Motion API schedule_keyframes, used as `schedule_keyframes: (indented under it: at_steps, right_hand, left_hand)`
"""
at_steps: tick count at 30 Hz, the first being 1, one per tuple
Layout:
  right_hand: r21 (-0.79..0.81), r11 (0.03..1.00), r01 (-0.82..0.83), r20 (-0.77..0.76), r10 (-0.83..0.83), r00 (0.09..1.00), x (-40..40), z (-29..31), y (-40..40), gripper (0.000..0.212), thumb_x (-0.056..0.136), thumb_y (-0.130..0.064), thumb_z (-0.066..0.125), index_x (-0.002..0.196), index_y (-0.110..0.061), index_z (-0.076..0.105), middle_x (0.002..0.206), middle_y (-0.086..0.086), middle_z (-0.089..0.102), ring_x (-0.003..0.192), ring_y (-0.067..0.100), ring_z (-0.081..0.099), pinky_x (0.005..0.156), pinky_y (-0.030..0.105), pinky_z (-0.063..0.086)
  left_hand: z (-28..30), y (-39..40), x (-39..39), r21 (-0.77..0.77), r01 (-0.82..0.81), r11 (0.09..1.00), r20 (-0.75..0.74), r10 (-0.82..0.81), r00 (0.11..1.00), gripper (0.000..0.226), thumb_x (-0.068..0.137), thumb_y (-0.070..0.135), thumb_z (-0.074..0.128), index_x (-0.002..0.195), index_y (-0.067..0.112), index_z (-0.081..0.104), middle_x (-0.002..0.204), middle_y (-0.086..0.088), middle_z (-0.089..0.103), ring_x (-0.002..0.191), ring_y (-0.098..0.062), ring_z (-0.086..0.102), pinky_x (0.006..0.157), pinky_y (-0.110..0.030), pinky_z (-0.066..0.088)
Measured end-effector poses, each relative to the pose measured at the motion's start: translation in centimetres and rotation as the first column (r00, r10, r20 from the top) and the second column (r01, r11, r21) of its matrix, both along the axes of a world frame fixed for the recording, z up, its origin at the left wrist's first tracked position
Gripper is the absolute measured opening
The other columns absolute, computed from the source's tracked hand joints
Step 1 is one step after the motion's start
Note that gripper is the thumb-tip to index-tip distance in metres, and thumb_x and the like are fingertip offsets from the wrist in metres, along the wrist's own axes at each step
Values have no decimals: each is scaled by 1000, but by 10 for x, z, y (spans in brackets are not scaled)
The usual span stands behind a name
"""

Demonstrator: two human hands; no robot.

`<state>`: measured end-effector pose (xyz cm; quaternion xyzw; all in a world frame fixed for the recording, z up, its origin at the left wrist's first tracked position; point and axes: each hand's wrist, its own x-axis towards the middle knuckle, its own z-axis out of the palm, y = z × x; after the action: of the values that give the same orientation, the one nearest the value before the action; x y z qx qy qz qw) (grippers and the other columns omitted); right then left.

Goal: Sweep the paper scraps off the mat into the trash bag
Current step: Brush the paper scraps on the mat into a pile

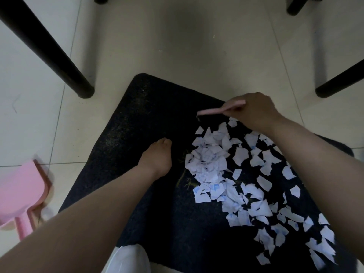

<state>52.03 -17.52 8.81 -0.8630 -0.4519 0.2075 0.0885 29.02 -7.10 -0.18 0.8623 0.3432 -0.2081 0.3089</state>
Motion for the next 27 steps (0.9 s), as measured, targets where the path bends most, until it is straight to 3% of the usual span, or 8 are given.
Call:
schedule_keyframes:
  at_steps: [3, 7, 9, 14, 16, 20, 24, 27]
  right_hand:
    - [4, 981, 196, 62, -196, 979, 9, -15, -1, 36, 93, -43, 53, 93, -11, 70, 90, 7, 69, 85, 25, 64, 68, 31, 45]
    - [21, 930, 368, 58, -368, 928, 16, -35, -11, 34, 96, -36, 49, 87, -8, 65, 97, 17, 69, 89, 31, 63, 67, 28, 40]
    - [-10, 929, 371, 78, -369, 926, 17, -42, -13, 34, 97, -33, 47, 94, -5, 66, 99, 17, 69, 91, 32, 63, 67, 28, 39]
    - [-150, 946, 285, 83, -276, 958, 16, -47, -18, 42, 97, -26, 46, 58, -15, 38, 65, 1, 49, 80, 27, 57, 53, 28, 31]
    - [-185, 959, 214, 90, -200, 976, 16, -44, -20, 37, 98, -28, 45, 65, -11, 48, 80, 7, 61, 79, 24, 56, 61, 27, 35]
    - [-240, 969, 60, 64, -46, 997, 15, -30, -28, 39, 98, -39, 44, 111, -9, 65, 109, 9, 65, 94, 24, 60, 68, 25, 38]
    - [-152, 982, 112, 85, -100, 991, 20, -16, -30, 42, 96, -43, 46, 105, -9, 68, 85, 4, 59, 77, 17, 54, 53, 24, 32]
    - [-58, 980, 192, 57, -189, 980, 22, -15, -20, 44, 95, -44, 49, 108, -6, 67, 100, 10, 66, 90, 23, 61, 65, 25, 39]
  left_hand:
    - [3, -2, 12, -45, 27, 999, 5, -26, 1000, 57, 92, 1, 40, 147, 9, 27, 149, -11, 33, 132, -27, 38, 110, -39, 36]
    - [6, -7, 25, -115, 39, 993, -19, -42, 999, 57, 92, -1, 40, 146, 9, 25, 137, -15, 46, 120, -27, 50, 101, -36, 44]
    - [7, -10, 27, -124, 47, 991, -31, -51, 998, 57, 92, -2, 39, 146, 8, 25, 136, -15, 47, 119, -27, 51, 100, -35, 45]
    - [7, -12, 29, -113, 46, 993, -49, -52, 997, 54, 91, -4, 39, 143, 7, 29, 133, -16, 49, 117, -27, 51, 100, -37, 45]
    - [7, -12, 29, -107, 47, 993, -54, -53, 997, 53, 91, -4, 39, 142, 7, 30, 132, -16, 49, 116, -27, 52, 99, -37, 46]
    - [6, -13, 30, -99, 50, 994, -63, -57, 996, 51, 91, -3, 39, 140, 6, 32, 130, -16, 50, 114, -27, 53, 99, -39, 46]
    - [5, -13, 29, -103, 49, 994, -63, -56, 996, 49, 91, -2, 40, 139, 7, 33, 126, -15, 52, 111, -26, 54, 97, -38, 47]
    - [5, -13, 29, -110, 44, 993, -65, -51, 997, 48, 92, -2, 40, 139, 6, 33, 127, -16, 52, 108, -24, 54, 97, -39, 48]
